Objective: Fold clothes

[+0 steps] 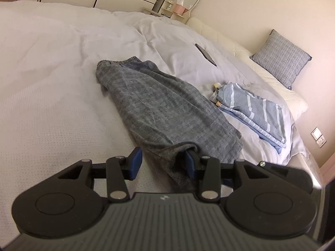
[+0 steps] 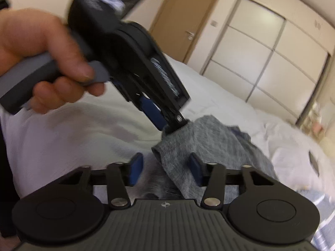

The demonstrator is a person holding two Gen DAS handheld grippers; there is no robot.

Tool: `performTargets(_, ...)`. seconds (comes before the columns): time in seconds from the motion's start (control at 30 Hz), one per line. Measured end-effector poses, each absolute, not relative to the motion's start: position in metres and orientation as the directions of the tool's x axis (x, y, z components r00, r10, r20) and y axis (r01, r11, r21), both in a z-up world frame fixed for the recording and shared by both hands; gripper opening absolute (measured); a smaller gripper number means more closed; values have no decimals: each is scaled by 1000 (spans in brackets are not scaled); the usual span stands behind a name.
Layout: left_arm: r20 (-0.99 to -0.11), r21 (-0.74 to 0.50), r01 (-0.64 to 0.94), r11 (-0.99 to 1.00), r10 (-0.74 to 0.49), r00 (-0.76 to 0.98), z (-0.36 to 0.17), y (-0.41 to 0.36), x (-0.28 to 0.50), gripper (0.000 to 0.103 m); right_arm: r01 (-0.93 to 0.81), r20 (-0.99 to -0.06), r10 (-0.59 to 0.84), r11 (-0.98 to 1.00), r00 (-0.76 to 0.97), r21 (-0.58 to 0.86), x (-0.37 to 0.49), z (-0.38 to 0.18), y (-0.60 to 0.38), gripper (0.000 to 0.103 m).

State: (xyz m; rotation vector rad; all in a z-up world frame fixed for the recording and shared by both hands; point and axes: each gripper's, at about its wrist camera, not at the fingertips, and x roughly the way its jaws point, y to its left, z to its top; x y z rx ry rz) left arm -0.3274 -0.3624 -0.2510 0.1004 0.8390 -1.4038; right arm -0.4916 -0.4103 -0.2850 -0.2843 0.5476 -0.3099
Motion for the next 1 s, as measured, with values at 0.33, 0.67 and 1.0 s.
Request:
performTargets(0.33, -609, -353, 915, 194, -790, -67, -269, -355, -347, 38, 226, -441, -395, 893, 806, -388, -515, -265, -439, 0)
performTargets(0.67, -606, -370, 911, 185, -791, -86, -262, -349, -344, 2, 70, -355, -484, 662, 800, -746, -515, -286, -431, 0)
performTargets(1.0, -616, -465, 862, 202, -773, -152, -273, -334, -326, 1, -124, -415, -407, 576, 814, -808, -510, -328, -405, 0)
